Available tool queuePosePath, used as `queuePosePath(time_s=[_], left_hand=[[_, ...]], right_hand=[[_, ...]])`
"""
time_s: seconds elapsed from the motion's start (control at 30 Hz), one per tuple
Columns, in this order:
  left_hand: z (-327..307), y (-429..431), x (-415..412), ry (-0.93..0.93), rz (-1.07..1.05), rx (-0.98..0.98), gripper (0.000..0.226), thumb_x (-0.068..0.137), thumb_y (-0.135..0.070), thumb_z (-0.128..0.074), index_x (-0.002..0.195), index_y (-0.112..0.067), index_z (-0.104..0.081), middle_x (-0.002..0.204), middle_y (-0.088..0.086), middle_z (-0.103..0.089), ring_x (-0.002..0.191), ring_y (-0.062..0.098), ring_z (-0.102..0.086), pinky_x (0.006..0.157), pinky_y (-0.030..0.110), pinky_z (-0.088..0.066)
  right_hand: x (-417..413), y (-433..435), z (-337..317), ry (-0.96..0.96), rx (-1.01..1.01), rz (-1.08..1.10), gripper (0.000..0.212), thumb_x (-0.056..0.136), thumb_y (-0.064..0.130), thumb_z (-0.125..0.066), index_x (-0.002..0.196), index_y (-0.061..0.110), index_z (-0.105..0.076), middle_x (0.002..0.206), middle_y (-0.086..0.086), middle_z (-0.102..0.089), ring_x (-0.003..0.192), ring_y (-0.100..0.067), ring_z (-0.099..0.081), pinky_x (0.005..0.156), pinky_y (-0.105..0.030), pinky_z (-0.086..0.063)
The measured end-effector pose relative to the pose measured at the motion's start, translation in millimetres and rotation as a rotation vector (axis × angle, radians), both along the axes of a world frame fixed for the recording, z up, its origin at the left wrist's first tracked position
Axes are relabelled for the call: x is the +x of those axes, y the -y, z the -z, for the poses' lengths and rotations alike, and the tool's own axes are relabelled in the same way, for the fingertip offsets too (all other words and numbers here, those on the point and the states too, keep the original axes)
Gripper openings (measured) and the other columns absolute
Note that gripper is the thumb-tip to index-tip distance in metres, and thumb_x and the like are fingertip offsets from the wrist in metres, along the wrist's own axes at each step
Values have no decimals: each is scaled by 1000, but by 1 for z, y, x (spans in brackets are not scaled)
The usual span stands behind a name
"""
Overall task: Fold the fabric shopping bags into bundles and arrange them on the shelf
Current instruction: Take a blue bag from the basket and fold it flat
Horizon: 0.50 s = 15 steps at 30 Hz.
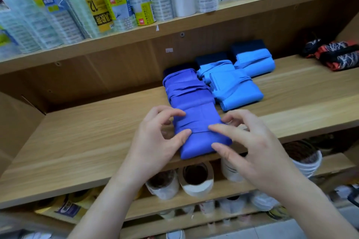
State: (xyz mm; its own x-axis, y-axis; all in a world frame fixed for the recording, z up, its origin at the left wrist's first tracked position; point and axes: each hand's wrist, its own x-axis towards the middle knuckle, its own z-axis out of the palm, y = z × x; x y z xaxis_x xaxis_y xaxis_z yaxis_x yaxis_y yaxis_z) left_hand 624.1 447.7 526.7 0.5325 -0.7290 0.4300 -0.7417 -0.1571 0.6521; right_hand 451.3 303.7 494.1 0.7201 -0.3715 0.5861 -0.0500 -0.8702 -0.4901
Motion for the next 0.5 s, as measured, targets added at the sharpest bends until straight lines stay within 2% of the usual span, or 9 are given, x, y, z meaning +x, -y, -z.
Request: queuePosePath(time_s=[0.07,0.13,0.2,0.3,0.4,0.5], left_hand=[[3,1,3,89,-19,24,36,79,-31,-78,113,-27,-67,121,-11,-53,111,4,-52,87,24,-50],[3,1,5,101,-8,66,45,80,-47,-67,120,-27,-65,129,-9,-50,120,10,-50,93,34,-50],[2,1,6,45,23,77,50,80,-54,-60,124,-29,-62,131,-13,-48,119,8,-51,91,32,-52],[2,1,6,-26,55,50,46,81,-50,-65,123,-31,-61,130,-19,-48,113,3,-53,85,25,-53],[2,1,7,-35,60,37,42,82,-40,-67,123,-30,-61,129,-19,-49,112,4,-54,84,28,-54],[2,-2,10,-16,65,6,36,87,-38,-66,121,-28,-63,129,-14,-51,111,6,-55,82,26,-54]], right_hand=[[0,4,0,9,122,38,42,86,51,-57,118,27,-67,111,9,-53,93,-9,-57,80,-34,-52],[0,6,1,9,176,46,41,84,53,-57,117,30,-64,109,16,-54,92,-7,-59,78,-29,-52],[-1,8,0,11,198,47,40,83,53,-56,116,31,-62,107,19,-56,93,-7,-60,78,-22,-48],[-2,10,-2,20,257,45,37,82,52,-59,112,33,-62,101,20,-59,96,-8,-60,78,-14,-43],[0,6,-1,65,328,48,32,81,39,-66,112,32,-63,100,17,-62,96,-9,-61,79,-12,-43],[-4,-1,-1,149,423,56,30,84,33,-66,114,35,-62,103,17,-65,97,-12,-63,79,-20,-49]])
